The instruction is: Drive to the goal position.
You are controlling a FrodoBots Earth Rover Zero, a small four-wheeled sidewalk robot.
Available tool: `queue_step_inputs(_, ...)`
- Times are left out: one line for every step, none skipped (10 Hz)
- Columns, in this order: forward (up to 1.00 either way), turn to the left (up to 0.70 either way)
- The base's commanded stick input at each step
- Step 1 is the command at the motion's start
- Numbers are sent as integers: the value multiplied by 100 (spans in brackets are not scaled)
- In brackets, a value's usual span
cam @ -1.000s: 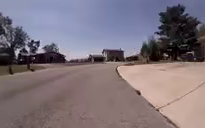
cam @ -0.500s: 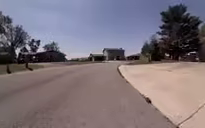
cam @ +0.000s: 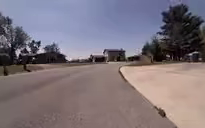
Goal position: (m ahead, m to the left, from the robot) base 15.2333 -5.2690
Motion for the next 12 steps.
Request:
queue_step_inputs(70, 0)
queue_step_inputs(70, 0)
queue_step_inputs(70, 0)
queue_step_inputs(70, 0)
queue_step_inputs(70, 0)
queue_step_inputs(70, 0)
queue_step_inputs(70, 0)
queue_step_inputs(70, 0)
queue_step_inputs(70, 0)
queue_step_inputs(70, 0)
queue_step_inputs(70, 0)
queue_step_inputs(70, 0)
